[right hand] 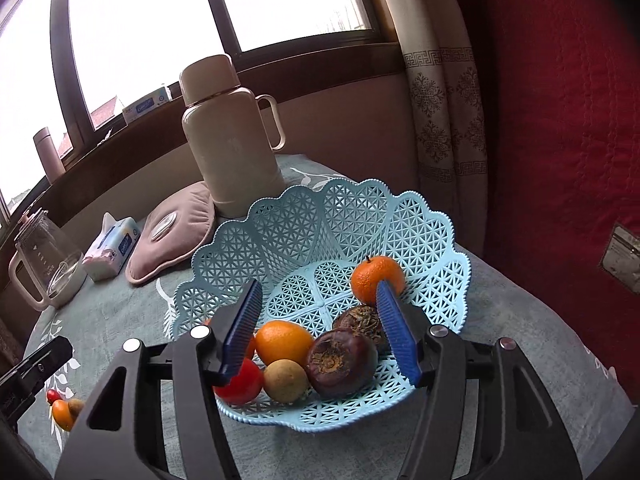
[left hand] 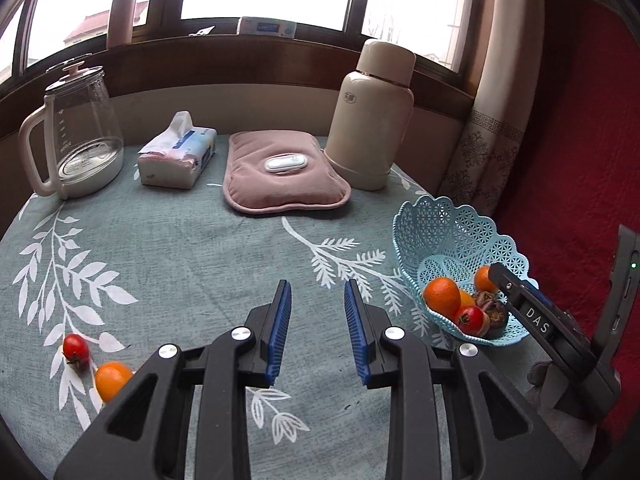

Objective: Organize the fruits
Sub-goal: 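Carry the left tool's tomato into the blue basket and open it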

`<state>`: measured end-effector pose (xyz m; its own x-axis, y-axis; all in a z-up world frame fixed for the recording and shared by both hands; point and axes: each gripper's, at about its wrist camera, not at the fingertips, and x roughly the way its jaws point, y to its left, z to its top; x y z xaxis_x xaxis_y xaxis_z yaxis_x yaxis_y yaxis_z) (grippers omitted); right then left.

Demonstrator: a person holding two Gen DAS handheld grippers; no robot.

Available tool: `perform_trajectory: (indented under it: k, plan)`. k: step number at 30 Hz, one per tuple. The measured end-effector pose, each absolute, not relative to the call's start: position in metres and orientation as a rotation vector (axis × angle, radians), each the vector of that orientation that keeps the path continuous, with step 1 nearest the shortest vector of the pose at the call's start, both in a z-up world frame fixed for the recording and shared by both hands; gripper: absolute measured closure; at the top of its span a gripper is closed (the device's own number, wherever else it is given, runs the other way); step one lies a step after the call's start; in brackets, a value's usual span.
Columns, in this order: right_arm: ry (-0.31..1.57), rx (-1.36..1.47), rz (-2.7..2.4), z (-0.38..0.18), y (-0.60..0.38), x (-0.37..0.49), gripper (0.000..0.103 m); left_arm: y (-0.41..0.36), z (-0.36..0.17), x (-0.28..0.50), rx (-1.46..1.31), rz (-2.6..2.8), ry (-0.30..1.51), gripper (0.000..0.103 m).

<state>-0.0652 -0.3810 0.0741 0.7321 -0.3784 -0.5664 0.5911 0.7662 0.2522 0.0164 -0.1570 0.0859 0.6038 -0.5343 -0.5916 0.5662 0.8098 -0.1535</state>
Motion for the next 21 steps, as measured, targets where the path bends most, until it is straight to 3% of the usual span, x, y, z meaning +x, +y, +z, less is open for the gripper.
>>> perform_trajectory:
  k: [21]
  plan:
    - [0.415,0.466,-0.666,0.075,-0.384,-0.083,0.036,-0.261,0.078,0.029,0.104,-0.854,0.698,0.075]
